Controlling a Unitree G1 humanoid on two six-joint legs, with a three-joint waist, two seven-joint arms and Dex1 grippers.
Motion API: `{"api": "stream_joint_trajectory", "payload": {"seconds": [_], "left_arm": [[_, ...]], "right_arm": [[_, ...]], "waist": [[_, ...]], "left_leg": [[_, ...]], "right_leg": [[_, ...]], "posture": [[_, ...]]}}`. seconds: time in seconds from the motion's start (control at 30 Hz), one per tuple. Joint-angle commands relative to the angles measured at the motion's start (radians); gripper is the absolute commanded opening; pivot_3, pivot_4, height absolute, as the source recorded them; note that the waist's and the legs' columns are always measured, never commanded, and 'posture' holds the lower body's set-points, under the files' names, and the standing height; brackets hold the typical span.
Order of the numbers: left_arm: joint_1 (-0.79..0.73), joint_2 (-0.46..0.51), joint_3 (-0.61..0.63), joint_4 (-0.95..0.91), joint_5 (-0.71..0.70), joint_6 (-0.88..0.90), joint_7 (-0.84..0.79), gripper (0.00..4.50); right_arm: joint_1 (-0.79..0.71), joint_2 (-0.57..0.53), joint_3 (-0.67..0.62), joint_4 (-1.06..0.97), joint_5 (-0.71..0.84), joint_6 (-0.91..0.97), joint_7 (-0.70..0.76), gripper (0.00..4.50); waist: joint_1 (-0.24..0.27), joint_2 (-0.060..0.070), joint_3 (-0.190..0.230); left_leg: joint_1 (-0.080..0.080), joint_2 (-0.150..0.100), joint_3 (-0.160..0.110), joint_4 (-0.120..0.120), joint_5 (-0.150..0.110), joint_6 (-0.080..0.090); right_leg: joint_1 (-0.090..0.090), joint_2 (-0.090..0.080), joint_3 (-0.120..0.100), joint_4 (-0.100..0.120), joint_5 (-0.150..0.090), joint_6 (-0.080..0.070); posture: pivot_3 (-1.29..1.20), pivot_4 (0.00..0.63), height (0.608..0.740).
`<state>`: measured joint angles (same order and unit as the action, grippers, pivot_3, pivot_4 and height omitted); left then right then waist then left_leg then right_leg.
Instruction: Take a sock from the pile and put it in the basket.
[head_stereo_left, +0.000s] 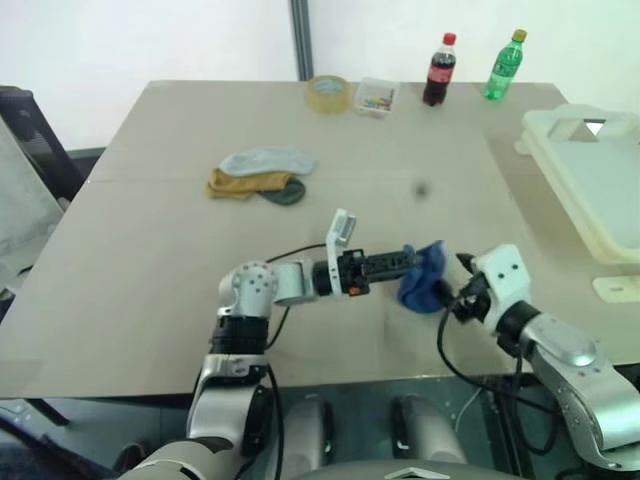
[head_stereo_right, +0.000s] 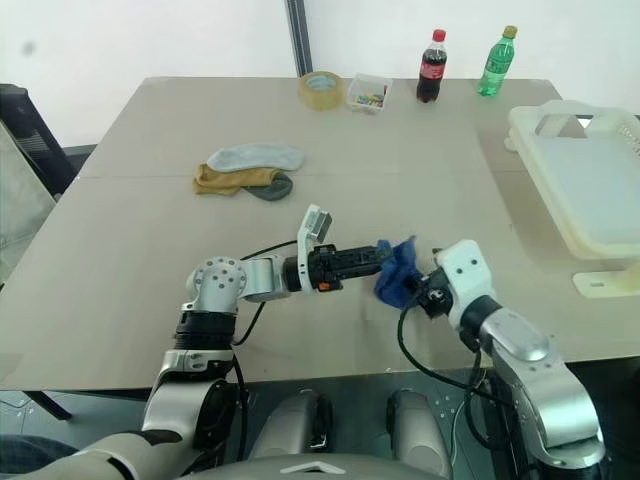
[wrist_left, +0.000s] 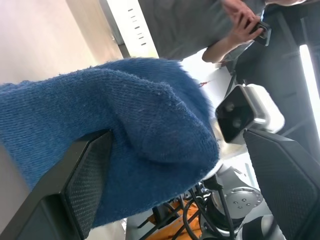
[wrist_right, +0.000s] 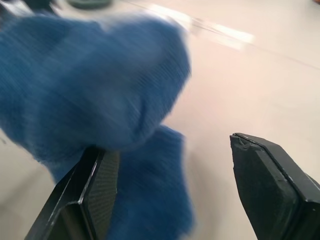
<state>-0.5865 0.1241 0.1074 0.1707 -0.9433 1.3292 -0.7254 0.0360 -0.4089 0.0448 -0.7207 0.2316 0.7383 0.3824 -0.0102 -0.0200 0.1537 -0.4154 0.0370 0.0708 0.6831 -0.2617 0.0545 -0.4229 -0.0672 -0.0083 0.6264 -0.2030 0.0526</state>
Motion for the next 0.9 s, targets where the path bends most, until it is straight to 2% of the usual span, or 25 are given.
{"api": "stream_joint_trajectory", "payload": {"seconds": [0.03, 0.43, 0.67, 0.9], "left_arm": [[-0.023, -0.005, -0.007, 0.006, -0.003, -0.025, -0.023, 4.48], [-0.039, -0.046, -0.133, 0.051, 0.08, -0.118, -0.095, 4.48], [-0.059, -0.056, -0.175, 0.096, 0.122, -0.147, -0.13, 4.48], [-0.076, -0.062, -0.187, 0.121, 0.146, -0.158, -0.151, 4.48]], "right_arm": [[-0.025, -0.006, 0.035, -0.008, -0.003, -0.006, 0.003, 3.59], [0.023, -0.083, 0.001, 0.033, -0.023, -0.019, 0.02, 3.59], [0.142, -0.182, -0.18, -0.035, 0.097, 0.039, 0.128, 3.59], [0.199, -0.166, -0.384, -0.095, 0.336, 0.174, 0.168, 3.59]], "waist": [[0.0, 0.0, 0.0], [0.005, 0.0, 0.0], [0.012, 0.0, 0.0], [0.02, 0.0, 0.0]], "left_leg": [[0.0, 0.0, 0.0, 0.0, 0.0, 0.0], [0.0, 0.0, 0.0, 0.0, 0.0, 0.0], [0.0, -0.001, 0.0, 0.0, 0.0, 0.0], [0.0, 0.0, 0.0, 0.0, 0.0, 0.0]], "right_leg": [[0.0, 0.0, 0.0, 0.0, 0.0, 0.0], [0.0, 0.0, 0.0, 0.0, 0.0, 0.0], [0.0, 0.0, 0.0, -0.001, 0.0, 0.0], [0.0, 0.0, 0.0, -0.001, 0.0, 0.0]], "posture": [[0.0, 0.15, 0.74], [0.0, 0.15, 0.74], [0.0, 0.15, 0.74], [0.0, 0.15, 0.74]]}}
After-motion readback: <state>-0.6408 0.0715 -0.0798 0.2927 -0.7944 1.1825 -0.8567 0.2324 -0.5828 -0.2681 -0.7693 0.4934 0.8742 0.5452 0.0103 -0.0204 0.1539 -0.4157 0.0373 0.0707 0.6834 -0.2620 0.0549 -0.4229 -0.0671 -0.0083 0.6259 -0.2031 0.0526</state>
